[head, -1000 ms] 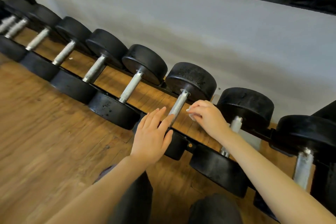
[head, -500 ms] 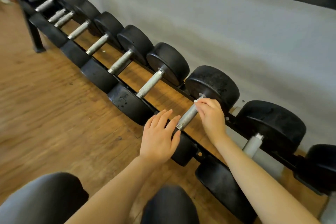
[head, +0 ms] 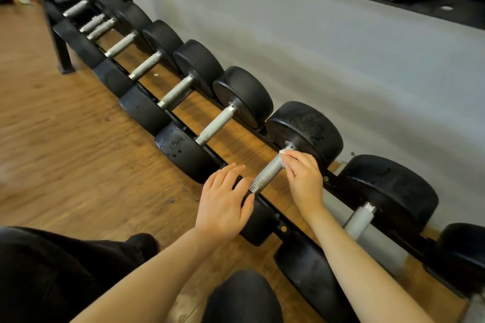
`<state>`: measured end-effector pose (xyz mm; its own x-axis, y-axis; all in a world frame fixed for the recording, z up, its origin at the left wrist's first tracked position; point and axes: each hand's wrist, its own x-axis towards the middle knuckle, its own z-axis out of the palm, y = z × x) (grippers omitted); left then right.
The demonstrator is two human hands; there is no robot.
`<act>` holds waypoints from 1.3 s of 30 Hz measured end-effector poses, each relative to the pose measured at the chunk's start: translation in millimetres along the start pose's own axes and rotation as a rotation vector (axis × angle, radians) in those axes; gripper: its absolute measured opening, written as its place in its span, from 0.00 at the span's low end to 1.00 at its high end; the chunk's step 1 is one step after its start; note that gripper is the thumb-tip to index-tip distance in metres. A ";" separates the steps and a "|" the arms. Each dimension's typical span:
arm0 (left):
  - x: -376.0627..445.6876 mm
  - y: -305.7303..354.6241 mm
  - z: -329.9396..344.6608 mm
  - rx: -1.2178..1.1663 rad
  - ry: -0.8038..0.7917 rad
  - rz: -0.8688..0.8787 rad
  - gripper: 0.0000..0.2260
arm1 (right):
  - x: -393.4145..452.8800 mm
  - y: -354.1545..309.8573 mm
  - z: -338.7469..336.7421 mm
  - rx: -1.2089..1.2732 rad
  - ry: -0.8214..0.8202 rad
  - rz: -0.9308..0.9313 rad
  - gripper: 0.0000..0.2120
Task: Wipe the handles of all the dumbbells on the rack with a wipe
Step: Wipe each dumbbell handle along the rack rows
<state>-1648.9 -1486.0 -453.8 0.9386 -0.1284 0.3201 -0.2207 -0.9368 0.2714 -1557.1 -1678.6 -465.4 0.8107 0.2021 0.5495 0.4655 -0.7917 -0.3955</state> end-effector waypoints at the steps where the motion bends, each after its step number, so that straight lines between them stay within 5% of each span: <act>1: -0.1 0.4 0.6 0.002 0.007 0.001 0.17 | 1.4 0.8 0.7 -0.019 -0.002 -0.008 0.15; 17: -1.2 -6.4 7.4 -0.093 0.092 0.044 0.15 | 3.5 5.9 3.8 -0.298 -0.079 -0.083 0.19; 39: -1.4 -3.4 5.8 -0.125 0.055 0.010 0.16 | -1.4 14.8 0.9 -0.243 -0.074 -0.104 0.18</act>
<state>-1647.9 -1484.6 -460.4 0.9208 -0.1165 0.3723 -0.2649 -0.8873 0.3776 -1551.1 -1690.1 -472.6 0.7912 0.3240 0.5187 0.4557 -0.8780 -0.1466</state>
